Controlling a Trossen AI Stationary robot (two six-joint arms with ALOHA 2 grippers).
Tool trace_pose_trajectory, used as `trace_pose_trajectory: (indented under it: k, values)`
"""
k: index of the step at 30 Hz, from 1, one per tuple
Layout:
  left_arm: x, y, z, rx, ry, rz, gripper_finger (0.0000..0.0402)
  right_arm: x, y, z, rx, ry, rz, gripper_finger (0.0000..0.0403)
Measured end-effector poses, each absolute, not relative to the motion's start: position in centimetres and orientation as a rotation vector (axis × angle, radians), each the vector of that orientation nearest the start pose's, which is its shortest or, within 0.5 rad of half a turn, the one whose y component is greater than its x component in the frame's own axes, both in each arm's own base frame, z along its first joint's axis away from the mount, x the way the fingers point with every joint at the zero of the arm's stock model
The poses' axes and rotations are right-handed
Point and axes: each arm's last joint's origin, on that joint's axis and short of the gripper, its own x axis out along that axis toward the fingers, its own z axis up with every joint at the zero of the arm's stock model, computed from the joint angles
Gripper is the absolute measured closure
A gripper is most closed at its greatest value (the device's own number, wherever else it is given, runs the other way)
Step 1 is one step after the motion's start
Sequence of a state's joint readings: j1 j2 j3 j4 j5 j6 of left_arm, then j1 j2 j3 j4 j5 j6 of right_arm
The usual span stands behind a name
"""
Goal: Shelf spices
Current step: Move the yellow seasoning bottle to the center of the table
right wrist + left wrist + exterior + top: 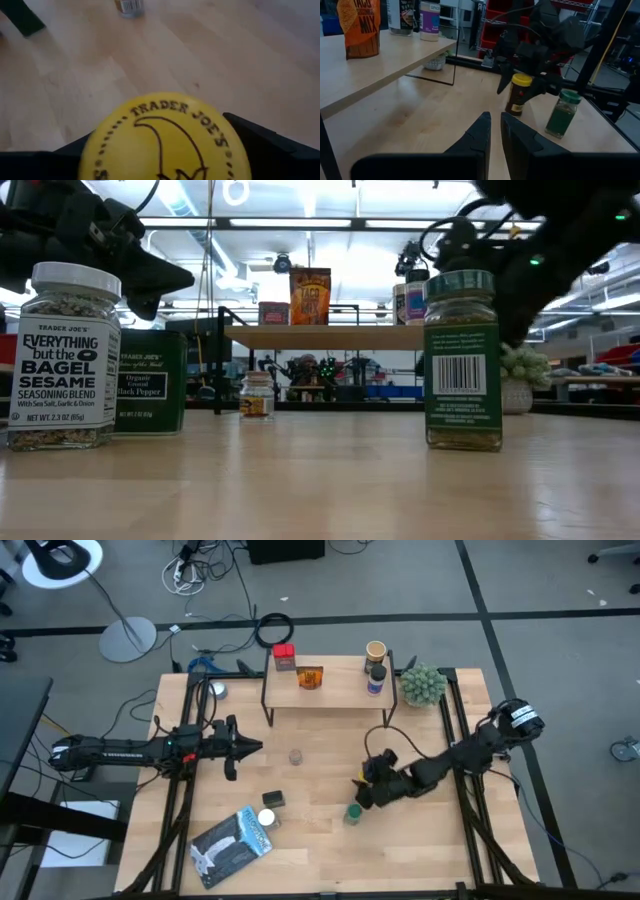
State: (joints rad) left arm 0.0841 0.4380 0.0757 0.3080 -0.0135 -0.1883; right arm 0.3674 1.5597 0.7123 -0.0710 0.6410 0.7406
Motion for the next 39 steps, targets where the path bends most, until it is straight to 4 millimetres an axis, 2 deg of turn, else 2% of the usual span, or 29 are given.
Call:
trace_pose_trajectory:
  k: [9,13,18,24,28,34,39]
  values:
    - [12.7,1.1,17.7,-0.191,0.072,0.1,0.0353,26.0,7.7,16.5,0.257,0.682,-0.515,0.0096]
    - [12.7,1.1,17.7,-0.191,0.072,0.099,0.0353,26.0,7.7,17.5,0.273,0.626,-0.493,0.0096]
    - [12.7,1.1,17.7,-0.191,0.071,0.098,0.0353,27.1,7.0,18.5,0.311,0.499,-0.498,0.0096]
    - [12.7,1.1,17.6,-0.191,0.079,0.099,0.0353,26.7,6.2,19.4,0.27,0.496,-0.509,0.0096]
    - [12.7,1.1,17.4,-0.194,0.105,0.101,0.0353,25.1,5.6,20.8,0.242,0.516,-0.554,0.0096]
    - [12.7,1.1,17.4,-0.193,0.107,0.101,0.0353,21.4,5.4,23.2,0.29,0.532,-0.563,0.0096]
    - [12.7,1.1,17.4,-0.192,0.107,0.101,0.0353,18.1,5.7,23.4,0.366,0.627,-0.616,0.0096]
